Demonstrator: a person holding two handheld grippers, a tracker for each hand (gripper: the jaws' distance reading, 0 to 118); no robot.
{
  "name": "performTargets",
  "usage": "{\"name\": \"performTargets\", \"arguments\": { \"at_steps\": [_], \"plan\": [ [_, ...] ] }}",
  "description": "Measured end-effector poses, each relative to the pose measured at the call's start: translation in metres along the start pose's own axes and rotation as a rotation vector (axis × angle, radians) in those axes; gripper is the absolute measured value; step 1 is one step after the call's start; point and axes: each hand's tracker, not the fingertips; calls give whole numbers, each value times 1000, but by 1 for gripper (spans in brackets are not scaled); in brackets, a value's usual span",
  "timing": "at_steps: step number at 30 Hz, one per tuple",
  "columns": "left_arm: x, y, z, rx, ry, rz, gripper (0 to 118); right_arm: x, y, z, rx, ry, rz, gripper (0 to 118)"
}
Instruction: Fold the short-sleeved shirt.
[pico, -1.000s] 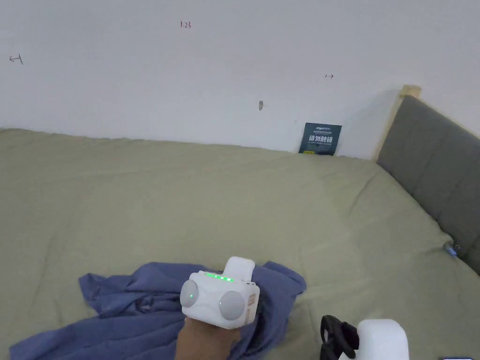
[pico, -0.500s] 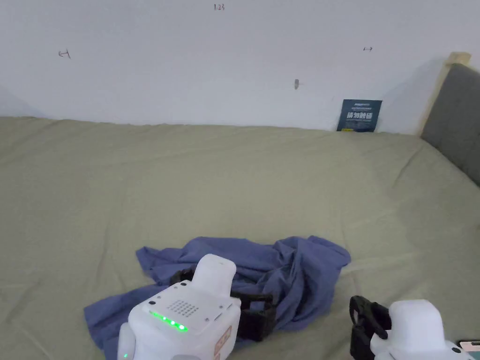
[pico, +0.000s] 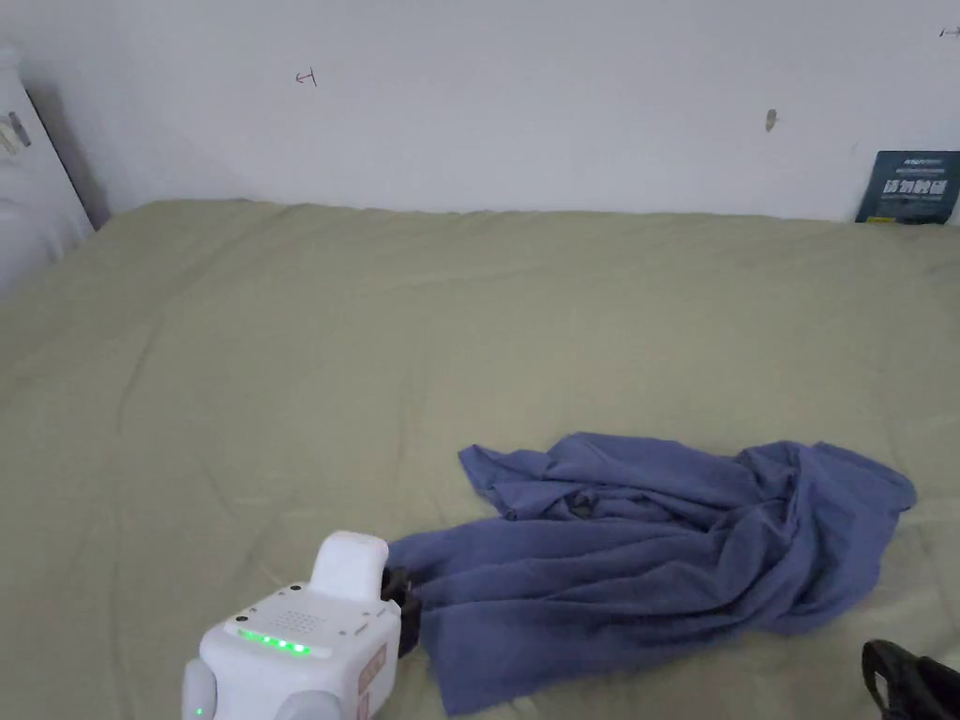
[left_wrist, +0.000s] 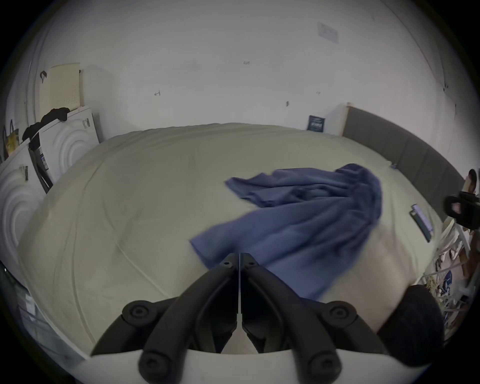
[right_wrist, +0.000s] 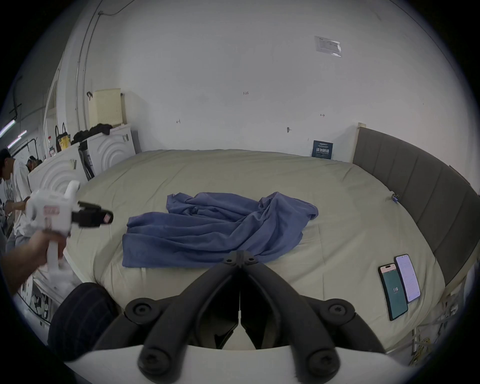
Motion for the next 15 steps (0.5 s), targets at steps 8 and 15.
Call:
{"name": "performTargets", "arguments": {
  "at_steps": [8, 15],
  "plan": [
    [-32, 19, -80, -132, -34, -146, 107, 9, 3, -18, -34, -23, -20, 0],
    [-33, 26, -107, -158, -1, -25, 106, 9, 3, -27, -59, -27, -7, 0]
  ]
}}
